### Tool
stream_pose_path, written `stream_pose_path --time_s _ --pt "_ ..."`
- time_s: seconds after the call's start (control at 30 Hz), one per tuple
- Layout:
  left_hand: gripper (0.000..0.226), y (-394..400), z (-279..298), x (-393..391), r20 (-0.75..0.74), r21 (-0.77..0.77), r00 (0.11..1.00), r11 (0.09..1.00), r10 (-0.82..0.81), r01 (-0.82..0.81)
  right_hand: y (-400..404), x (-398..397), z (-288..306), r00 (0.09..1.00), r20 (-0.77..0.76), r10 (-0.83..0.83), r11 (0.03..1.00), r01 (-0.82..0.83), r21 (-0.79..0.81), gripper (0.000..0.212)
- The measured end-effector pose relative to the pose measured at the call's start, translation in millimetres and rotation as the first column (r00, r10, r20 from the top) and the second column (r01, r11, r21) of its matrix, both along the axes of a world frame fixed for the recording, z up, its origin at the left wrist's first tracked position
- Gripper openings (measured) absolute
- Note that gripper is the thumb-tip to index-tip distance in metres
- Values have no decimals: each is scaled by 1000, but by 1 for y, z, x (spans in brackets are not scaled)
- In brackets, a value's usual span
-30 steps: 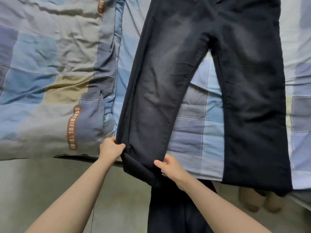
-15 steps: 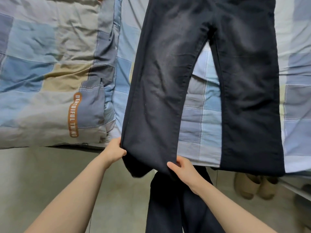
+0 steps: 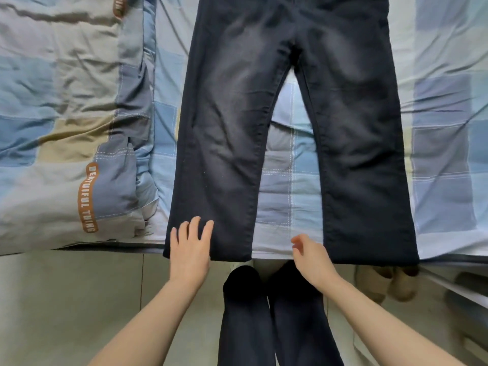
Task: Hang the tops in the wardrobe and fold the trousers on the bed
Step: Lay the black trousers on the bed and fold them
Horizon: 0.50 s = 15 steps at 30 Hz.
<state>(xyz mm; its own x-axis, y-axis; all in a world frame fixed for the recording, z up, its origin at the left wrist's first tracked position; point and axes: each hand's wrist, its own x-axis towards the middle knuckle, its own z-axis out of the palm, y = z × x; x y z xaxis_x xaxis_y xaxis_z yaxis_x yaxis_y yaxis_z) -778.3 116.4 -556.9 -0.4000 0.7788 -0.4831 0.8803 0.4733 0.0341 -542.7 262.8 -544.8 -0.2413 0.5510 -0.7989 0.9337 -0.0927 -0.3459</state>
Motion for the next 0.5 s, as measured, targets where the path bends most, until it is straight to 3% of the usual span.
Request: stream_pose_path --time_s 0.03,0.1,0.17,0.27,0.37,0.43,0.5 --pt "76 11 -4 11 74 40 991 993 -114 112 18 8 3 1000 1 -30 997 30 65 27" --pt "65 42 -4 37 264 51 946 982 -187 180 55 30 6 995 -1 -104 974 102 204 27" --pt "55 81 -4 69 458 16 883 994 -102 106 91 57 4 979 23 -202 923 182 338 29" --pt "45 150 -9 119 684 -97 695 972 221 -215 146 100 -10 934 133 -332 849 234 474 39" --pt "46 204 -24 155 724 -258 472 832 503 -491 184 138 -27 879 211 -428 843 304 445 58" --pt "50 229 -31 170 724 -366 297 712 622 -599 196 155 -32 898 259 -356 901 257 350 67" --pt "48 247 -32 182 731 -382 236 671 640 -635 199 163 -33 931 257 -259 947 193 256 70"
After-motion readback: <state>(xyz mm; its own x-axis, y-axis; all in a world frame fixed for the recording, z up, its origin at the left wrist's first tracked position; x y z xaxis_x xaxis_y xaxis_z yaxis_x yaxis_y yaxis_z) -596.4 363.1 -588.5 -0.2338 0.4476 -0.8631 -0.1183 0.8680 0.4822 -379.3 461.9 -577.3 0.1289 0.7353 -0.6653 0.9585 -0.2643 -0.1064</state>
